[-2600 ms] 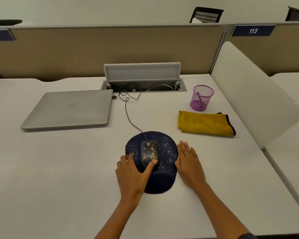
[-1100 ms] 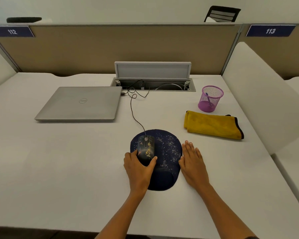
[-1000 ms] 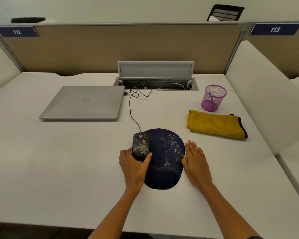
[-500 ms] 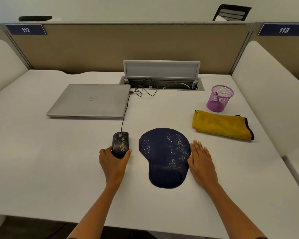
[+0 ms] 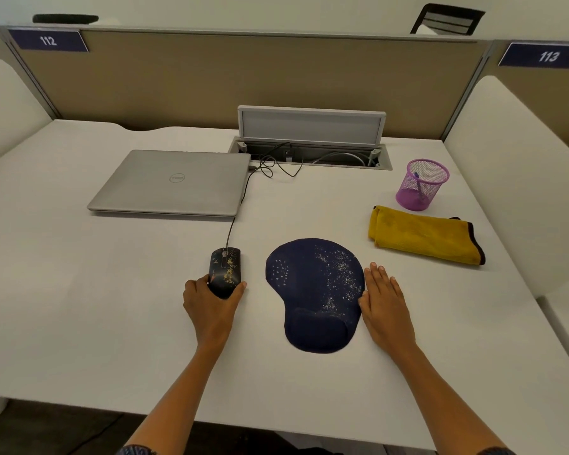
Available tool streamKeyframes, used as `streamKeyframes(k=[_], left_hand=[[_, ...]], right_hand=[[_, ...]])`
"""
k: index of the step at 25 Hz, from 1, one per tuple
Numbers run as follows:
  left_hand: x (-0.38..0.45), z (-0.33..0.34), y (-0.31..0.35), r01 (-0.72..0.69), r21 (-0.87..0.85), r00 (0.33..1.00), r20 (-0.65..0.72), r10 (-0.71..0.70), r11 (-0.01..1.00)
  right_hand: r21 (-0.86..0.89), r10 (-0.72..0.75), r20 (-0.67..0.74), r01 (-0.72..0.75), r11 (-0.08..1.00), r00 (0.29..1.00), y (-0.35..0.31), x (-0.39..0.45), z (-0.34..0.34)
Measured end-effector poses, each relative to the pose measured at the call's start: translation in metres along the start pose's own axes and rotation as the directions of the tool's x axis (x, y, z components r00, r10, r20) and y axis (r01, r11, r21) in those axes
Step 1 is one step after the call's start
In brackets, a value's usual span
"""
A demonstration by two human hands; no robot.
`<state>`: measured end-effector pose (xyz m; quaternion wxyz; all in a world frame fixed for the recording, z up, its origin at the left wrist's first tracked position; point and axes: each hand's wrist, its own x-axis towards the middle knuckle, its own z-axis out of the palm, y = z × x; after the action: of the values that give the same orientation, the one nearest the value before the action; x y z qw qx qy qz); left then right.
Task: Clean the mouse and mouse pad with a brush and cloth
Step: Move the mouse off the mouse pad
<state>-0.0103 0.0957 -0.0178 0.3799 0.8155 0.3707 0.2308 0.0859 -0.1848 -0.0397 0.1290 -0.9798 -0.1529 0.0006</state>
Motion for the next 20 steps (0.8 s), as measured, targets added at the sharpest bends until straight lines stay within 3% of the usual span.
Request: streamKeyframes(k=[12,15,17,20], left_hand=[[-0.012,0.001,0.005,-0.013,0.278,1.000,-0.022,0.020,0.960],[-0.023,0.000,0.010,-0.249,0.283,0.962,-0.036,0.270,0.926],[-0.037,0.003,0.013,-0.422,0.232,0.906,0.085,0.414,0.877],[-0.057,0.014,0.013,-0.551,0.198,0.822,0.301,0.484,0.811]], right_hand=[[0.009,0.004,0.010,-0.004,1.000,1.000,0.001,-0.001,0.000],[0.007,-0.002,0.005,0.002,1.000,1.000,0.001,-0.001,0.001],[-0.009,-0.007,0.004,0.007,1.000,1.000,0.001,-0.001,0.001],[-0.003,-0.003,0.008,0.003,1.000,1.000,0.001,-0.001,0.001]])
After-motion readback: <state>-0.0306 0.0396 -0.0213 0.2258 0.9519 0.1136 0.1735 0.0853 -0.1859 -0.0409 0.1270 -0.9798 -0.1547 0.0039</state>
